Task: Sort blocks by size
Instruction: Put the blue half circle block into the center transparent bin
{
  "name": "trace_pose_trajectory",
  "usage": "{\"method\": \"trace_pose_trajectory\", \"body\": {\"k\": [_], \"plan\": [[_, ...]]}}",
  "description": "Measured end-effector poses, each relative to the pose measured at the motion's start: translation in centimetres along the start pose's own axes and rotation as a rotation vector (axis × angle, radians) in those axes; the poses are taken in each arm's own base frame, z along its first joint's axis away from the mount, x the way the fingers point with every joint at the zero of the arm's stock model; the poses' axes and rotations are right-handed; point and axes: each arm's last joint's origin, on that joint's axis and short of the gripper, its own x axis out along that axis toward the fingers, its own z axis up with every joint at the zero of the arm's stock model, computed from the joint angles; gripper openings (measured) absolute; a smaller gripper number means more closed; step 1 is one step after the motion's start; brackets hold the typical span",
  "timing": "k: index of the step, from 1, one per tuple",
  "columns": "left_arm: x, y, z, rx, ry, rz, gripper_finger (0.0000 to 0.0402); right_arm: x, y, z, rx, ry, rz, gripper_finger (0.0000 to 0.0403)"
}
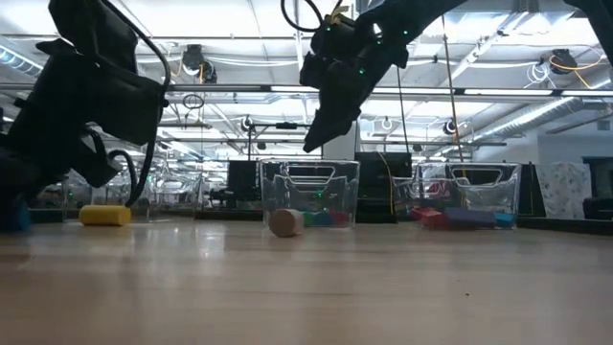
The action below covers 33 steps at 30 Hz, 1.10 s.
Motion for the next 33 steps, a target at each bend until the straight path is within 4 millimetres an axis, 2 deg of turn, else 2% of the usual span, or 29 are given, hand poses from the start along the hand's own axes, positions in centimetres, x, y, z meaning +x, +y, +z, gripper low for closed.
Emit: {"method": "trace_pose_trajectory", "body": {"k": [6, 10, 17, 24, 28, 30, 33], "plan": [[-0.1, -0.1, 0.1, -0.032, -0.008, -0.009, 0.0093, 0.3, 1.2, 0.1, 0.007, 0.024, 0.0, 0.0197], [-0.6, -0.3, 0.5, -0.03, -0.033, -0.008, 0.0093, 0.6, 2.3, -0.4, 0.003, 0.104, -0.022, 0.0184], [-2.4, -1.3, 2.3, -0.024, -0.224, -0.046, 0.0102, 0.7, 4.8, -0.8, -0.01, 0.181, 0.023, 0.0158], [-4.9, -4.1, 4.6, 0.069, -0.531, -0.197, 0.0105, -1.9, 7.4, -0.5, -0.062, 0.154, 0.052, 0.0144], [-6.3, -5.6, 5.7, 0.147, -0.731, -0.291, 0.0106, -3.3, 8.9, -2.4, -0.049, 0.084, 0.062, 0.0144], [-7.0, -6.1, 6.0, 0.181, -0.821, -0.325, 0.0107, -3.3, 9.6, -4.0, -0.037, 0.027, 0.07, 0.0144], [-8.0, -6.6, 6.6, 0.233, -0.946, -0.359, 0.0107, -3.0, 11.0, -6.2, -0.053, -0.146, 0.091, 0.0144]]}}
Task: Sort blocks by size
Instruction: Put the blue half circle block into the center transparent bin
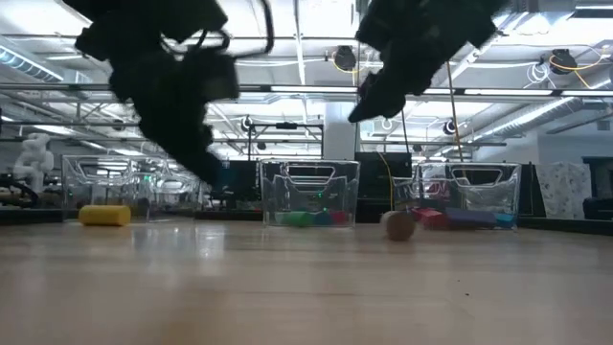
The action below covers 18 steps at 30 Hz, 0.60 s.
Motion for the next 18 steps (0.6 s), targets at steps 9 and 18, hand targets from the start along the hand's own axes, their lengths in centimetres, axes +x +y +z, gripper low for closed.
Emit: {"method": "trace_pose_trajectory", "body": {"k": [9, 18], "plan": [[-0.4, -0.7, 2.5, 0.237, -0.282, 0.001, 0.0108, 1.9, 3.6, -2.5, -0.11, -0.445, 0.107, 0.0144], [-1.0, -1.0, 4.2, 0.398, -0.472, 0.055, 0.0109, 3.4, 3.8, -2.9, -0.122, -0.456, -0.054, 0.0144]]}}
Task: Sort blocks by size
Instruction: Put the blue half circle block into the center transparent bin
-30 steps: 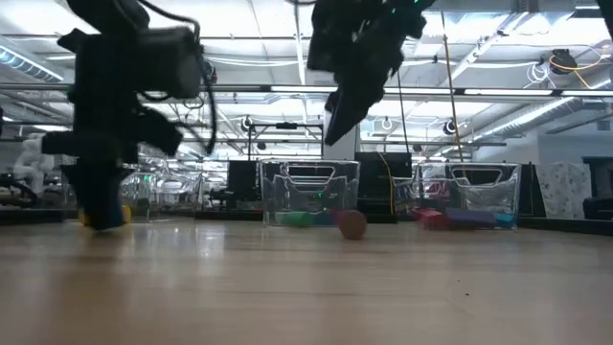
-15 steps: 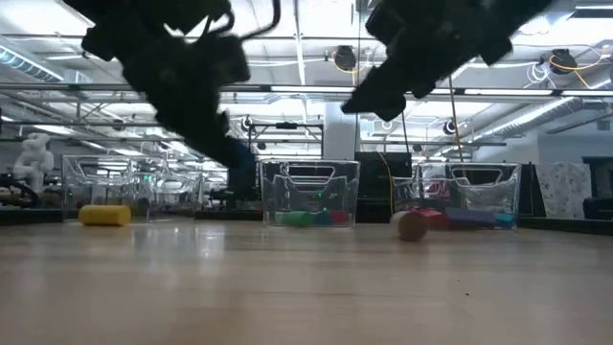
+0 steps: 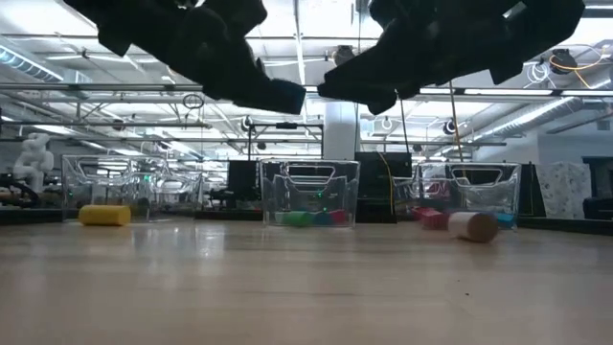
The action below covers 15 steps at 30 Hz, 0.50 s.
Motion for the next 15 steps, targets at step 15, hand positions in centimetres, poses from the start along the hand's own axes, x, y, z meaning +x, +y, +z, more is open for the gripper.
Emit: {"method": "trace_pose_trajectory", "body": {"k": [15], "plan": [[0.03, 0.64, 0.52, 0.013, -0.054, 0.053, 0.0109, 0.07, -0.42, 0.89, -0.09, -0.098, -0.098, 0.0144]]}}
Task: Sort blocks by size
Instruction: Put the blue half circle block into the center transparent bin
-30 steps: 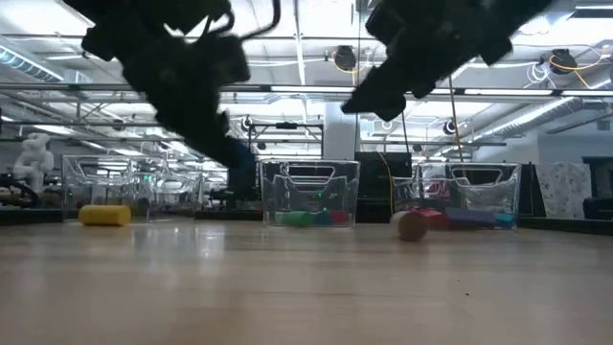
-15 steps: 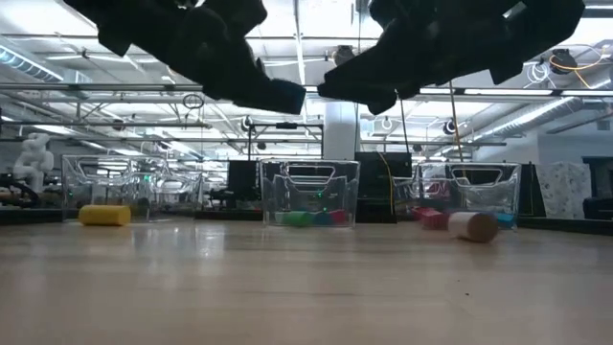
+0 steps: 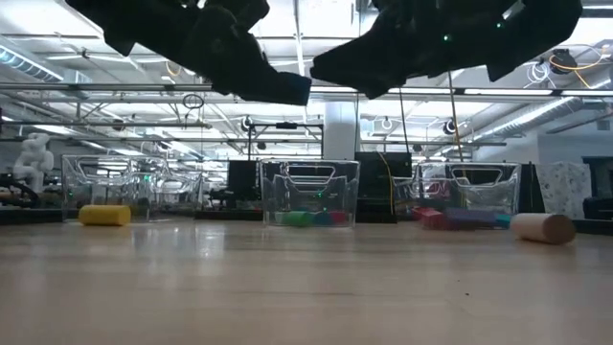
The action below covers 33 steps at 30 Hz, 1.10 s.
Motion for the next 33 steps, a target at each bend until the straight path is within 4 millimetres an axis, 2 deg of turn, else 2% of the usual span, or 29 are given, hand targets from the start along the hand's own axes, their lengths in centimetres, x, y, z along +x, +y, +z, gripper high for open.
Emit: {"method": "trace_pose_trajectory", "body": {"k": [11, 19, 30, 33], "plan": [[0.0, 0.0, 0.1, 0.013, -0.011, 0.017, 0.0109, 2.3, -0.2, -1.5, -0.026, 0.003, -0.018, 0.0144], [0.0, 0.1, 0.0, 0.015, 0.0, 0.037, 0.0109, 2.7, -0.4, -1.2, -0.025, -0.018, -0.033, 0.0141], [0.0, 0.1, 0.0, 0.005, 0.0, 0.038, 0.0109, 2.7, -0.5, -1.4, -0.014, 0.007, -0.067, 0.0054], [0.0, 0.2, 0.0, -0.076, 0.001, 0.067, 0.0112, 2.6, -0.5, -1.2, -0.008, -0.001, -0.068, 0.005]]}}
